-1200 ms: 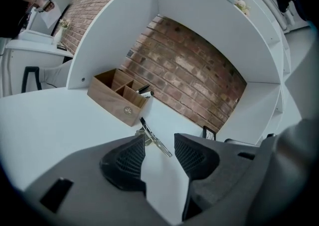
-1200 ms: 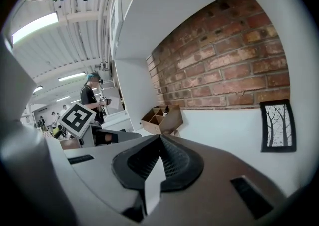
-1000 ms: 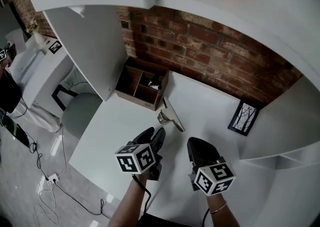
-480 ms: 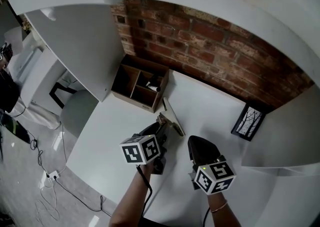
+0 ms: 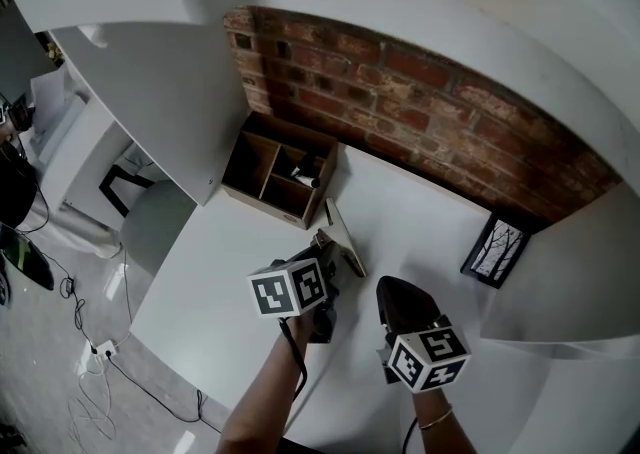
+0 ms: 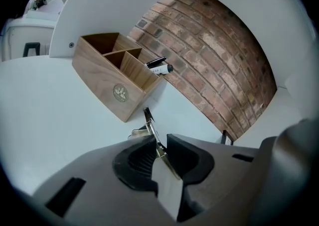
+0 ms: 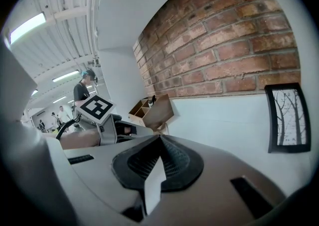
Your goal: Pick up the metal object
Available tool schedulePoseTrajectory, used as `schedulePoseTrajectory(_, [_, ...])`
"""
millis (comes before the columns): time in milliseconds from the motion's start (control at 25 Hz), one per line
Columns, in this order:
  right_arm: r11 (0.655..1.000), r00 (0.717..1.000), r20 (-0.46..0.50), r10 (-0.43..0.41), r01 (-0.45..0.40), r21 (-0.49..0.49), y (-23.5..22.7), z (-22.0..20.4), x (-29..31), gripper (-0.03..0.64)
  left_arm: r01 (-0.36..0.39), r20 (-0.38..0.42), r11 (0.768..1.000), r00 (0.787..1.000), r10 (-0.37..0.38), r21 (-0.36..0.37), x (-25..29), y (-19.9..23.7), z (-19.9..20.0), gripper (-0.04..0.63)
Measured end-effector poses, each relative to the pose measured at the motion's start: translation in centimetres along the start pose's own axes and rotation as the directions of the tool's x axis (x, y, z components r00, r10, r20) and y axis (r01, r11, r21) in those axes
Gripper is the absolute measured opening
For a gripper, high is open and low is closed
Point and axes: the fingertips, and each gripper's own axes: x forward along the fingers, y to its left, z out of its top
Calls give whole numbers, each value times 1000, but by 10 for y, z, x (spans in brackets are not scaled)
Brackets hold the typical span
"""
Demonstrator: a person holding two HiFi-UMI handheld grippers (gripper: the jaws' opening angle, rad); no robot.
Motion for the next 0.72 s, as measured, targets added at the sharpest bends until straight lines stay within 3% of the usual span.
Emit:
schedulePoseTrajectory(600, [1000,1000,7,-4,4,-6,2,5,-13,5,86,35,985,996,-82,-147,-5,-7,-3,28])
schedulePoseTrajectory(720, [1000,1000,11,-4,4,-12,5,7,-17,5,106,46,984,994,-101,-145,-10,-13,-2,18])
